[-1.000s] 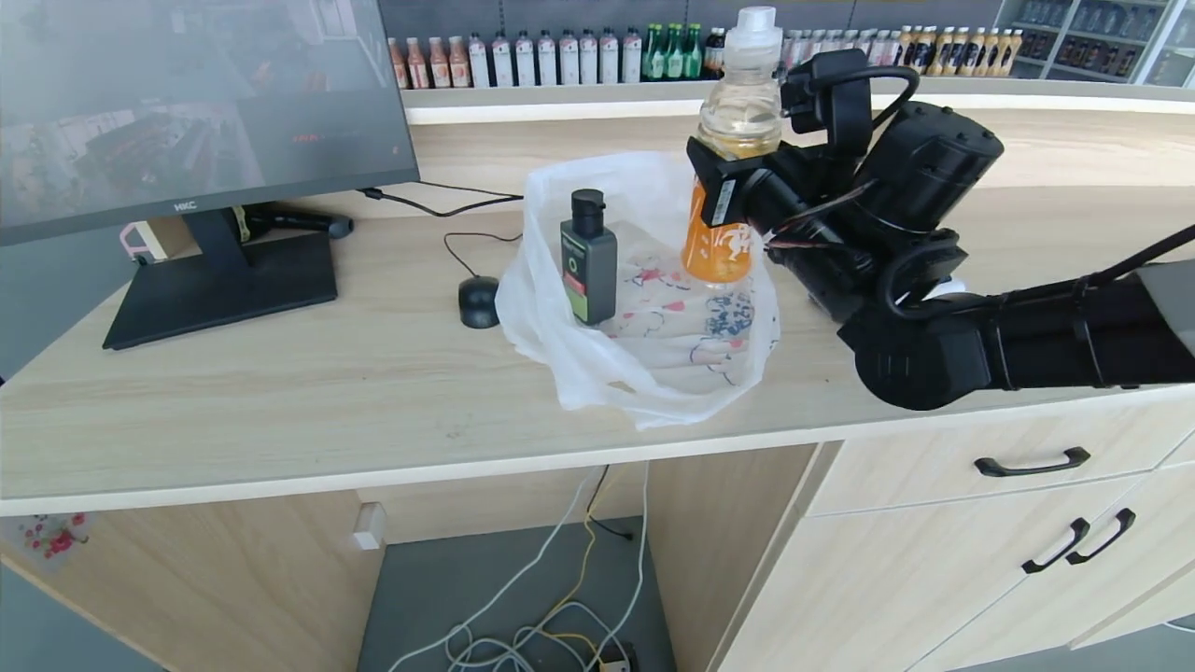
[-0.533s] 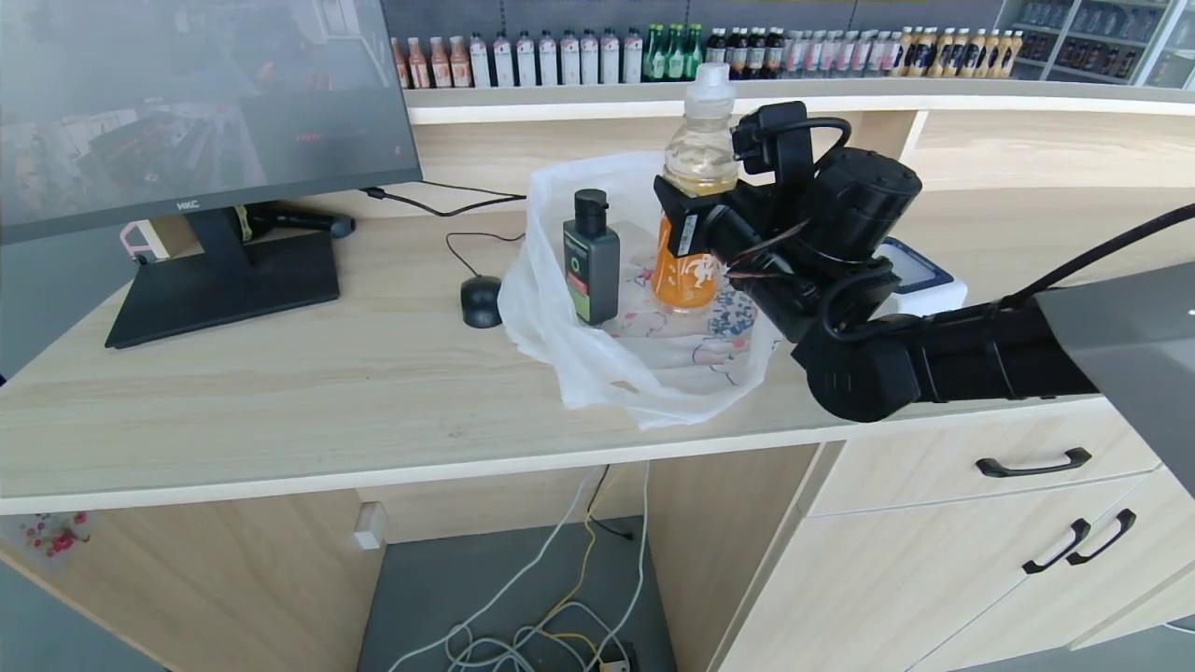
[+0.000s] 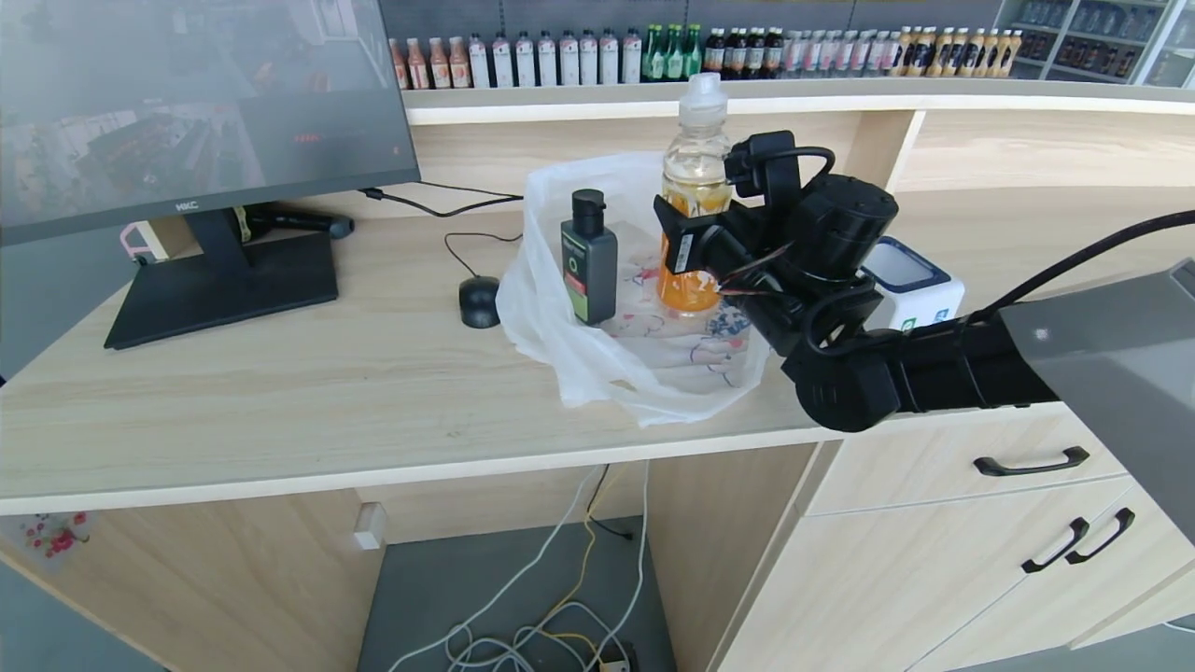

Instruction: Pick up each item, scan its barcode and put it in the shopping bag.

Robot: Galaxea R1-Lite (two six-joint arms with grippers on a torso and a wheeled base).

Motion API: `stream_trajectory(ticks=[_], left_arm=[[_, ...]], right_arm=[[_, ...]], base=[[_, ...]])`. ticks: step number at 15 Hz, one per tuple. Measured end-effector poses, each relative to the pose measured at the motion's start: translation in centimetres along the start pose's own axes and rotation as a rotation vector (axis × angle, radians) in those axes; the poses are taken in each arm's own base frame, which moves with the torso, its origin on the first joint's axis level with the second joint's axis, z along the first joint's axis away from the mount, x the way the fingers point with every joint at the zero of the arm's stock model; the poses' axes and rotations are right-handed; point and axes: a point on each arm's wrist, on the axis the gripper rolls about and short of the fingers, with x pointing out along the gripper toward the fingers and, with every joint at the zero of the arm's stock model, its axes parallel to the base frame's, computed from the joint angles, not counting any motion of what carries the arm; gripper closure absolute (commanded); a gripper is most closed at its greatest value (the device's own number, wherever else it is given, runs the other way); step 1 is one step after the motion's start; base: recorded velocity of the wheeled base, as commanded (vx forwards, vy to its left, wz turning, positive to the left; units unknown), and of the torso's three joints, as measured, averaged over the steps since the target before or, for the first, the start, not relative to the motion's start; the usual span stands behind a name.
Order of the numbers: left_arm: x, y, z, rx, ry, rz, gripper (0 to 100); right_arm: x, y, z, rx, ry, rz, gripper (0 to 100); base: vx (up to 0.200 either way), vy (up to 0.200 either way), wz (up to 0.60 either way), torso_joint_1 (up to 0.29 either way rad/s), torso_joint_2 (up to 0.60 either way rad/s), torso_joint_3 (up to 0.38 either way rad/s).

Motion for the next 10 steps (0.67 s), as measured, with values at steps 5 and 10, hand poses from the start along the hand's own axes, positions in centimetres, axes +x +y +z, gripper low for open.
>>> stream_trajectory(ticks=[5,10], left_arm=[[0.00,0.00,0.00,0.000,0.000,0.000,0],[0.00,0.00,0.00,0.000,0.000,0.000,0]], right_arm=[[0.01,0.08,-0.27,-0.001,0.008,0.003,100],[-0.01,0.25,-0.29,0.001,0.010,0.006,100]], base=[[0.000,0.000,0.00,0.000,0.00,0.000],[0.000,0.000,0.00,0.000,0.00,0.000]])
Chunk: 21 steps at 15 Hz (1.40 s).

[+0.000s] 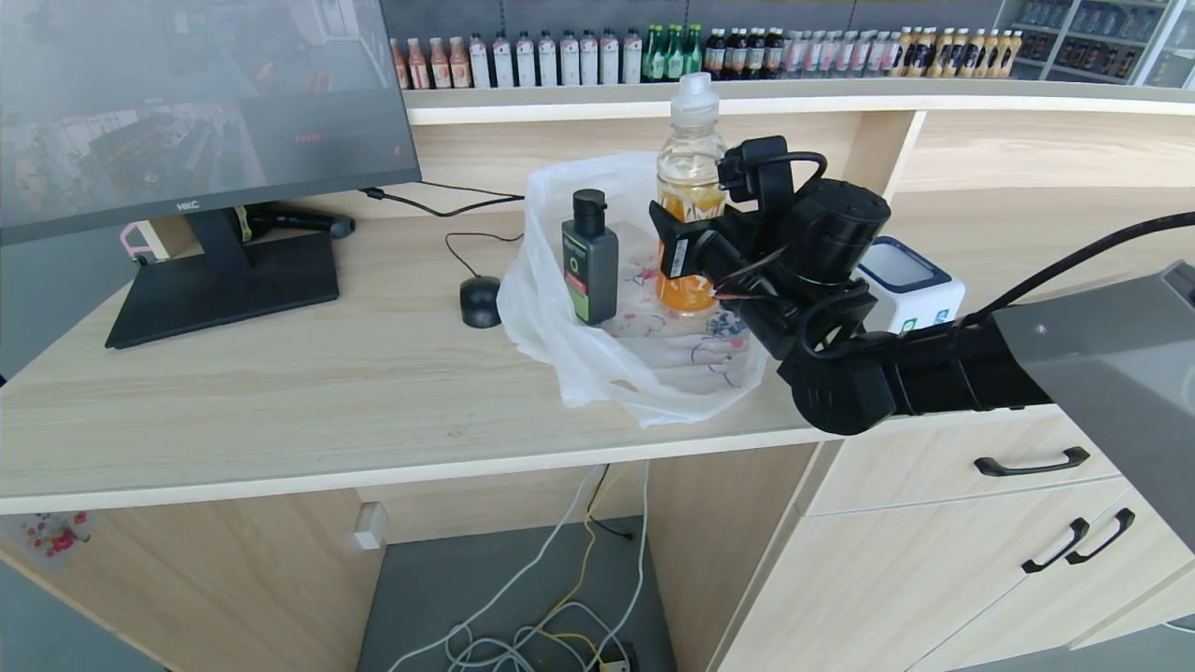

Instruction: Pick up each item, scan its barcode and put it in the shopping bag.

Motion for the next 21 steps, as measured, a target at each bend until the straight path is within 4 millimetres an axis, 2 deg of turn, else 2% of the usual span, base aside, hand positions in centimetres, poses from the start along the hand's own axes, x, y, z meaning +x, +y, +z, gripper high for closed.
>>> stream_trajectory(ticks=[1,2,21], left_arm=[[0.0,0.0,0.0,0.000,0.000,0.000,0],[0.0,0.0,0.0,0.000,0.000,0.000,0],[0.0,0.0,0.0,0.000,0.000,0.000,0]], right_arm=[[0.0,0.0,-0.1,0.000,0.004,0.000,100],[-0.1,0.0,-0.1,-0.001,0.007,0.000,0],[-0.8,0.3,1.0,0.042,-0.003,0.002,0]], base=[[0.000,0.000,0.00,0.000,0.00,0.000],[0.000,0.000,0.00,0.000,0.00,0.000],[0.000,0.000,0.00,0.000,0.00,0.000]])
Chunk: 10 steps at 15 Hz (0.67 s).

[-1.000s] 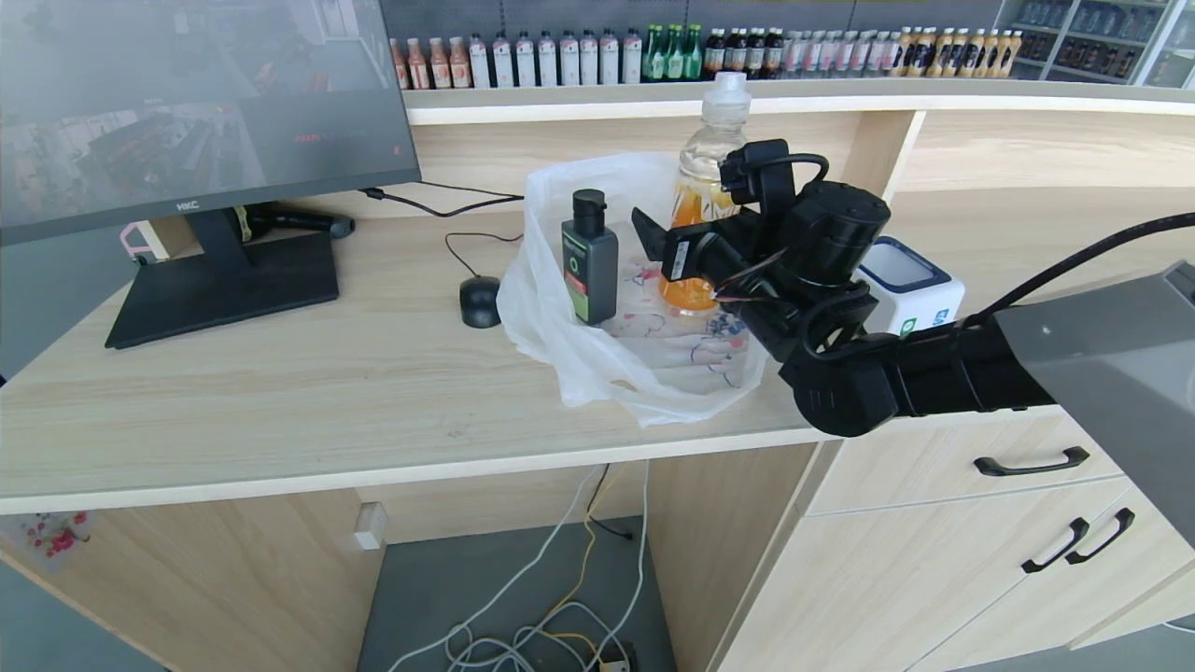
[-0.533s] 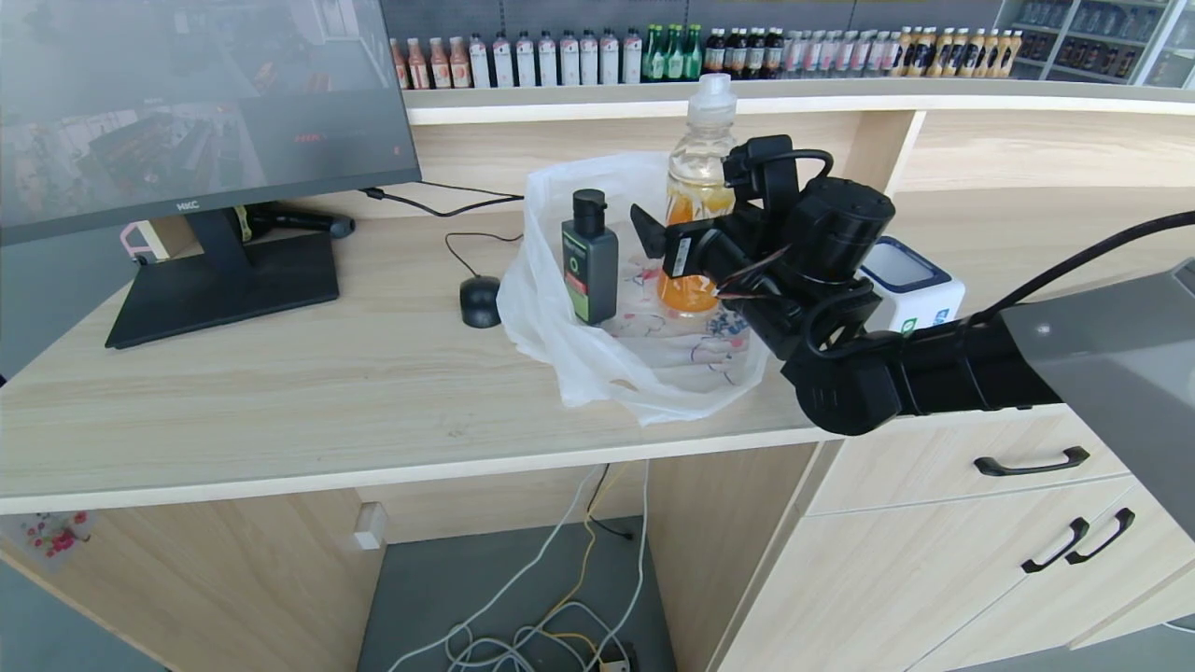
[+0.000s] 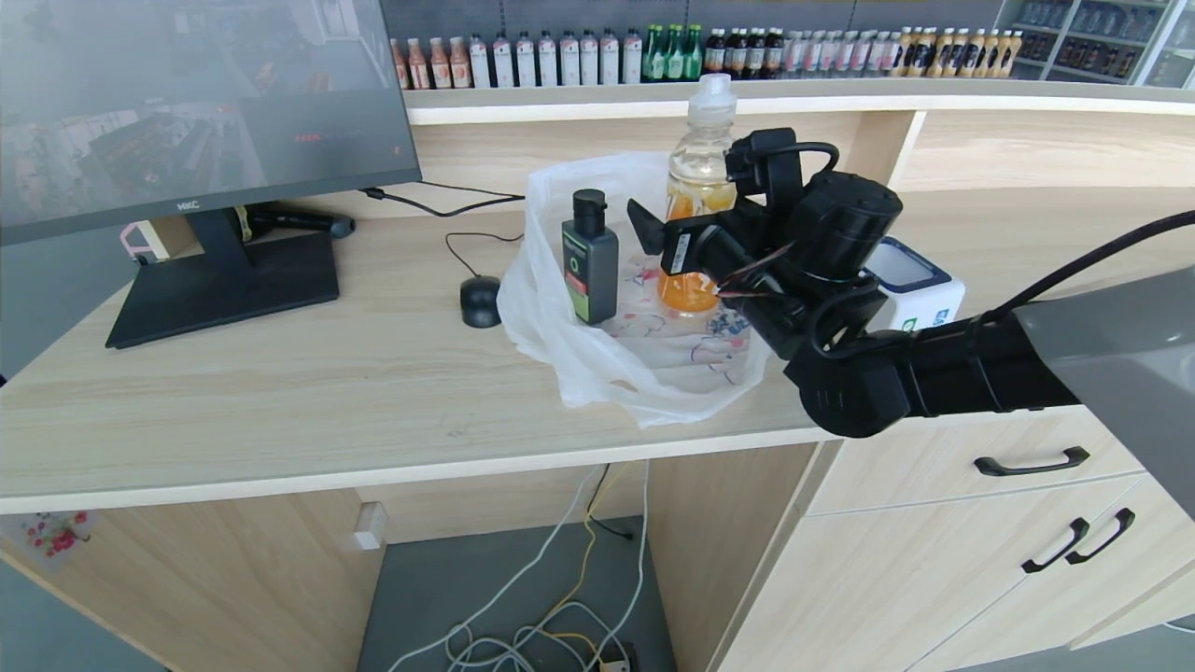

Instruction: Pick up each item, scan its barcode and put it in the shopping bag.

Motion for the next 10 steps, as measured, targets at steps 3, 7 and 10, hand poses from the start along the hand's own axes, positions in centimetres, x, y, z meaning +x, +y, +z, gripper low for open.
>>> stream_trajectory(ticks=[3,7,10], left_arm=[[0.0,0.0,0.0,0.000,0.000,0.000,0],[0.0,0.0,0.0,0.000,0.000,0.000,0],[0.0,0.0,0.0,0.000,0.000,0.000,0]], right_arm=[[-1.8,0.1,1.3,0.029,0.014,-0.042,0],[-6.8,0.2,2.6,0.027,0.069,-0.080,0],[-12.1,1.0,3.9,0.037,0.091,-0.097,0]], base=[[0.000,0.000,0.00,0.000,0.00,0.000],[0.000,0.000,0.00,0.000,0.00,0.000],[0.000,0.000,0.00,0.000,0.00,0.000]])
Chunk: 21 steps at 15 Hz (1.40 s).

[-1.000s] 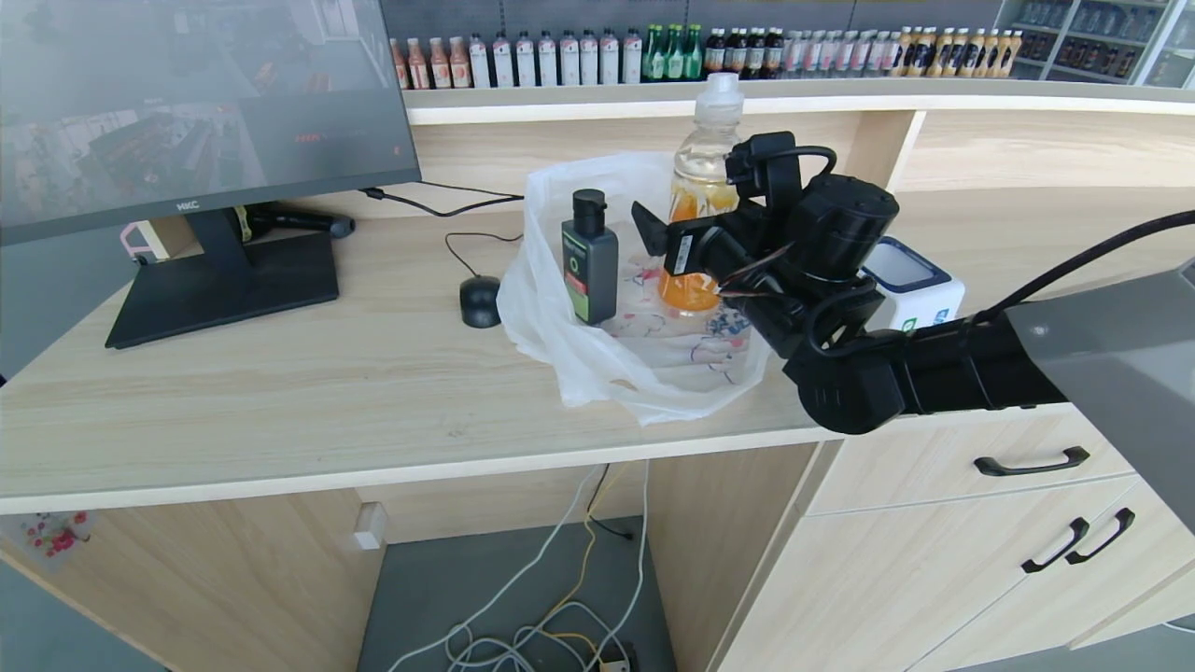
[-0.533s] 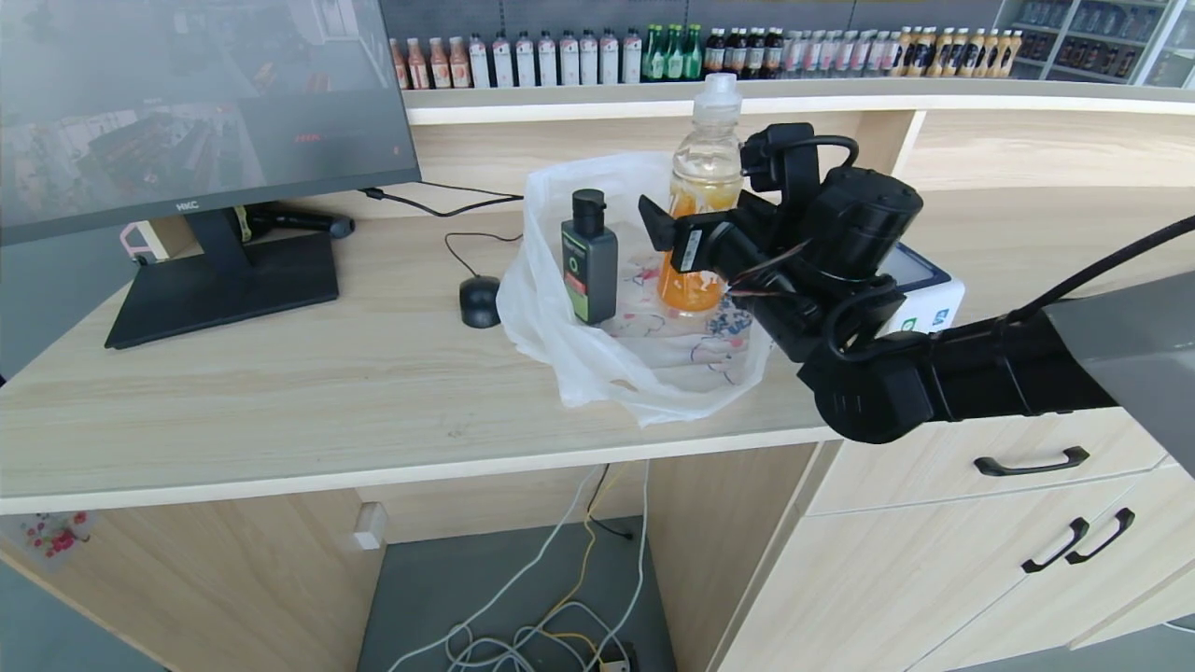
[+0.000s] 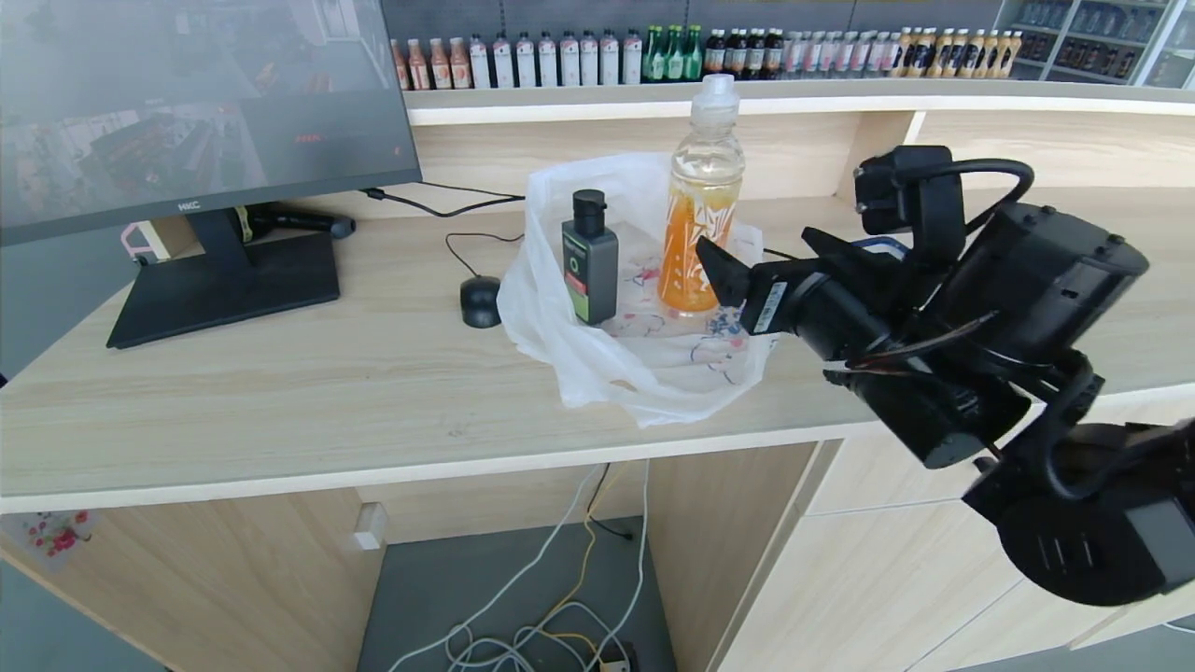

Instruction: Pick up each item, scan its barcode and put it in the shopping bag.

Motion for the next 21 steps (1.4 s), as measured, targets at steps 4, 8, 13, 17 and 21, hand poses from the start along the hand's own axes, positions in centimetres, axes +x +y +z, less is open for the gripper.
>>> stream_trajectory(ticks=[4,8,13,17,21], left_arm=[[0.0,0.0,0.0,0.000,0.000,0.000,0],[0.0,0.0,0.0,0.000,0.000,0.000,0],[0.0,0.0,0.0,0.001,0.000,0.000,0],[0.0,0.0,0.0,0.001,0.000,0.000,0],[0.0,0.0,0.0,0.001,0.000,0.000,0]], right_arm=[[-9.1,-1.5,0.6,-0.024,0.052,-0.017,0],[-19.1,-5.6,0.2,-0.052,0.072,-0.024,0],[-27.8,-9.4,-2.8,-0.102,0.243,0.024,0],[-32.9,-11.4,-6.0,-0.120,0.339,0.165,0],[-33.9,-11.8,-6.5,-0.106,0.309,0.201,0]], base=[[0.000,0.000,0.00,0.000,0.00,0.000],[0.000,0.000,0.00,0.000,0.00,0.000],[0.000,0.000,0.00,0.000,0.00,0.000],[0.000,0.000,0.00,0.000,0.00,0.000],[0.000,0.000,0.00,0.000,0.00,0.000]])
